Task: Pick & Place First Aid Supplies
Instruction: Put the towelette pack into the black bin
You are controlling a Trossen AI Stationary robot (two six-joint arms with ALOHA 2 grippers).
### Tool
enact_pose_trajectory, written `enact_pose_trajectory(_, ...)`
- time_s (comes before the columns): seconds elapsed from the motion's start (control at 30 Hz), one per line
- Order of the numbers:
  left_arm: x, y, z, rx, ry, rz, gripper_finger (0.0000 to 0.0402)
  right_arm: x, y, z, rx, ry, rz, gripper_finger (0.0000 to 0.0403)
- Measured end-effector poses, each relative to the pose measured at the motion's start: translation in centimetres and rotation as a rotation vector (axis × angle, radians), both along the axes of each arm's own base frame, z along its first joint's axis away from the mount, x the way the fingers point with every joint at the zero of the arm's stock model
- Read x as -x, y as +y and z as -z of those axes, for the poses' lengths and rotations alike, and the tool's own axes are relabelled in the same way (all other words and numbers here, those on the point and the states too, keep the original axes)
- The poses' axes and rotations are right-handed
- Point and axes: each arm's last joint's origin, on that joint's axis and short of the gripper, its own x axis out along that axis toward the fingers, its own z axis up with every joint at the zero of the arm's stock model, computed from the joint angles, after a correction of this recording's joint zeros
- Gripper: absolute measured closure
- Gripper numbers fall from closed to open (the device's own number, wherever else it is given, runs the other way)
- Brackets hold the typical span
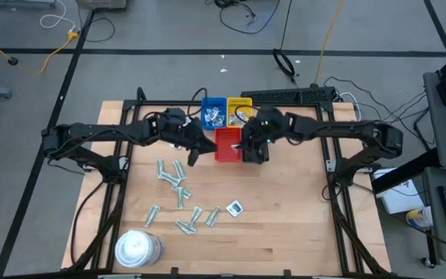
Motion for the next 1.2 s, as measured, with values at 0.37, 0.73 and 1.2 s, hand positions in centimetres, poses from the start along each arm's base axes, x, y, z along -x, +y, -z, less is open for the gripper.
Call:
enact_pose_trajectory(0.37, 0.0, 0.0, -0.1, 0.018, -0.006, -0.006, 0.0314, 1.2, -2.8, -0.5, 0.083, 0.344, 0.056, 0.0402)
enact_pose_trajectory(0.73, 0.0, 0.0, -0.1, 0.016, -0.006, -0.005, 0.0314, 0.3, -3.3, 5.1, 0.088, 0.556, 0.050, 0.0402)
enact_pose_trajectory(1.2, 0.1, 0.3, 0.3, 0.054, 0.043, -0.125, 0.0314, 0.0, -2.6, 6.9, 0.075, 0.575, 0.047, 0.0281)
